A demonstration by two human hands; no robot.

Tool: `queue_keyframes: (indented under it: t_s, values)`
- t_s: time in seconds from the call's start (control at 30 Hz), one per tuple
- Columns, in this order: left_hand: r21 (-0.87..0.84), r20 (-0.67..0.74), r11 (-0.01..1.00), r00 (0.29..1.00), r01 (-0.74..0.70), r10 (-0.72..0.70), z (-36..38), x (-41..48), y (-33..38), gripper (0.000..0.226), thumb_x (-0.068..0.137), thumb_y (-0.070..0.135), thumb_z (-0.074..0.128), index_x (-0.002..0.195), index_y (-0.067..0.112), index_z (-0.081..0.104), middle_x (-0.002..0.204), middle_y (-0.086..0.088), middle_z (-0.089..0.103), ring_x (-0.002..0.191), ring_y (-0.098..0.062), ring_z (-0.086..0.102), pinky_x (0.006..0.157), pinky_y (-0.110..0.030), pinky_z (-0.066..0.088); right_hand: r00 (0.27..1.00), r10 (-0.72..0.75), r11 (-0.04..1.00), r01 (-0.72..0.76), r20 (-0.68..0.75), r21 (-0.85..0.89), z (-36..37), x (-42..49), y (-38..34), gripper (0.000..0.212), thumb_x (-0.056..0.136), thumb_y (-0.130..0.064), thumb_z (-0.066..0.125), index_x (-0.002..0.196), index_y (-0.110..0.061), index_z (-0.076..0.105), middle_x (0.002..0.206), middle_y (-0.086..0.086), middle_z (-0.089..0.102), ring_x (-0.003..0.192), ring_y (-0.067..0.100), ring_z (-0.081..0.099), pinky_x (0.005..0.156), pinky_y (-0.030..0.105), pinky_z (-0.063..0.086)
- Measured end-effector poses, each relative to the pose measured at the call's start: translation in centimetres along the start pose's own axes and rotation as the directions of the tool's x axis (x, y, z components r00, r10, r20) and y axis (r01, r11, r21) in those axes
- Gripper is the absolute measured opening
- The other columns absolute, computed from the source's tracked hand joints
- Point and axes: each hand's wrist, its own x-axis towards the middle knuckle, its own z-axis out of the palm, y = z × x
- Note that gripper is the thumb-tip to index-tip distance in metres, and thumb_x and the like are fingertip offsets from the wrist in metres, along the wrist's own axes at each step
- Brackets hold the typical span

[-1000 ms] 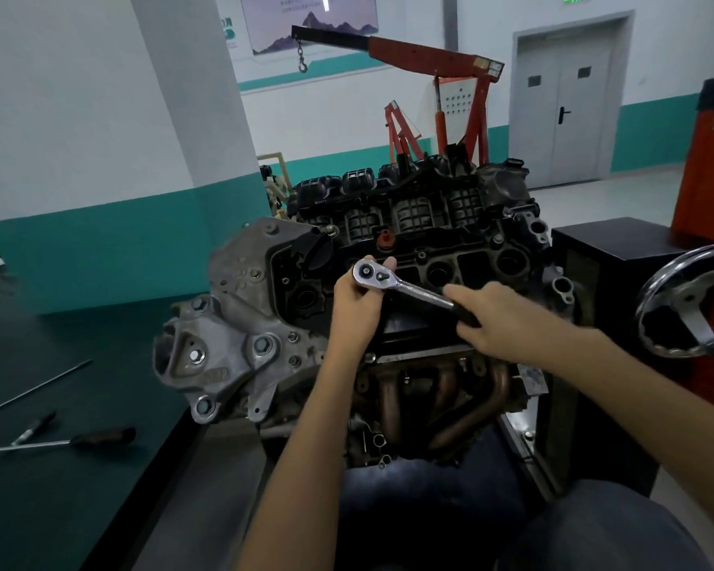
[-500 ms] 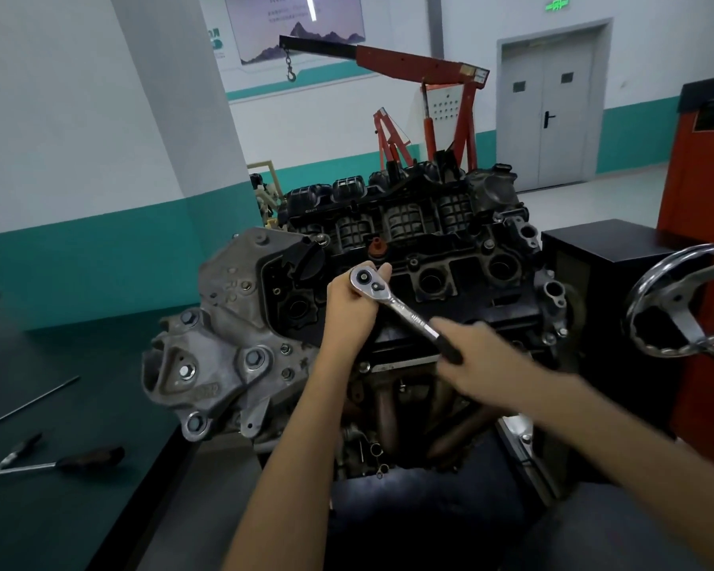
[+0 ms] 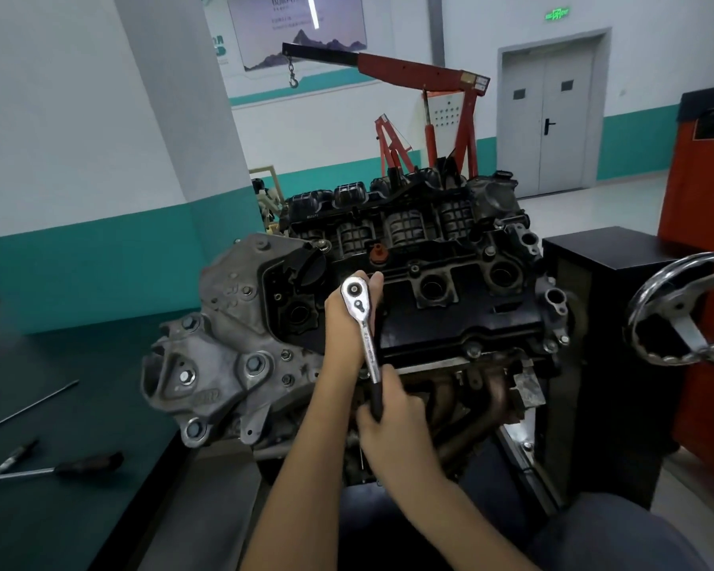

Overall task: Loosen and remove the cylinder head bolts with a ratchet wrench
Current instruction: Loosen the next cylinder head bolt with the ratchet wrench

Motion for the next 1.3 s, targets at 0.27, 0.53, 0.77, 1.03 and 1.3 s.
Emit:
queue_keyframes:
  t_s: [0.27,0.53,0.77,1.03,1.3]
  values:
    - [-0.004,0.178,0.998,0.982,-0.058,0.057,-0.8,0.5,0.0,0.054,0.094,0.018,0.060,0.049,0.030,0.032,0.052,0.013,0.030,0.057,-0.009,0.028,0.057,-0.026,0.027,0.929,-0.173,0.873,0.298,0.326,-0.386,-12.5,5.6,0.7,0.026,0.080,-0.006,0.059,0.096,-0.027,0.054,0.061,-0.007,0.045,0.050,0.005,0.045,0.052,0.015,0.037]
    - [-0.115,0.084,0.993,0.995,-0.033,0.043,-0.3,-0.2,-0.5,0.046,0.096,0.013,0.058,0.059,0.020,0.032,0.056,0.013,0.033,0.058,-0.007,0.031,0.057,-0.021,0.030,0.940,-0.184,0.854,0.297,0.288,-0.426,-12.5,5.6,1.0,0.016,0.083,-0.015,0.060,0.089,-0.024,0.047,0.067,0.002,0.051,0.055,0.015,0.052,0.052,0.023,0.041]
    - [0.083,0.002,0.994,0.998,-0.067,0.067,0.2,0.3,-0.3,0.050,0.096,0.014,0.057,0.059,0.024,0.025,0.056,0.007,0.023,0.055,-0.009,0.022,0.057,-0.030,0.025,0.994,0.090,0.993,-0.084,-0.067,0.082,1.3,-0.3,-0.7,0.026,0.085,-0.011,0.054,0.110,-0.011,0.052,0.073,0.007,0.058,0.062,0.015,0.056,0.056,0.021,0.040]
    - [-0.021,0.140,0.999,0.989,-0.039,0.042,-0.2,0.3,-0.2,0.049,0.094,0.021,0.060,0.052,0.030,0.036,0.053,0.015,0.034,0.057,-0.006,0.030,0.057,-0.023,0.029,0.947,-0.108,0.925,0.207,0.301,-0.319,-12.4,4.9,0.3,0.029,0.077,-0.001,0.059,0.074,-0.027,0.045,0.057,0.001,0.047,0.050,0.019,0.045,0.051,0.027,0.037]
    - [-0.045,0.023,0.999,1.000,0.001,0.000,0.3,0.0,-0.5,0.053,0.095,0.019,0.060,0.053,0.030,0.029,0.053,0.013,0.028,0.056,-0.007,0.025,0.056,-0.024,0.027,0.999,-0.016,0.999,0.017,0.030,-0.051,-4.7,0.2,0.5,0.019,0.080,-0.006,0.059,0.087,-0.018,0.047,0.055,-0.002,0.045,0.044,0.006,0.044,0.045,0.019,0.035]
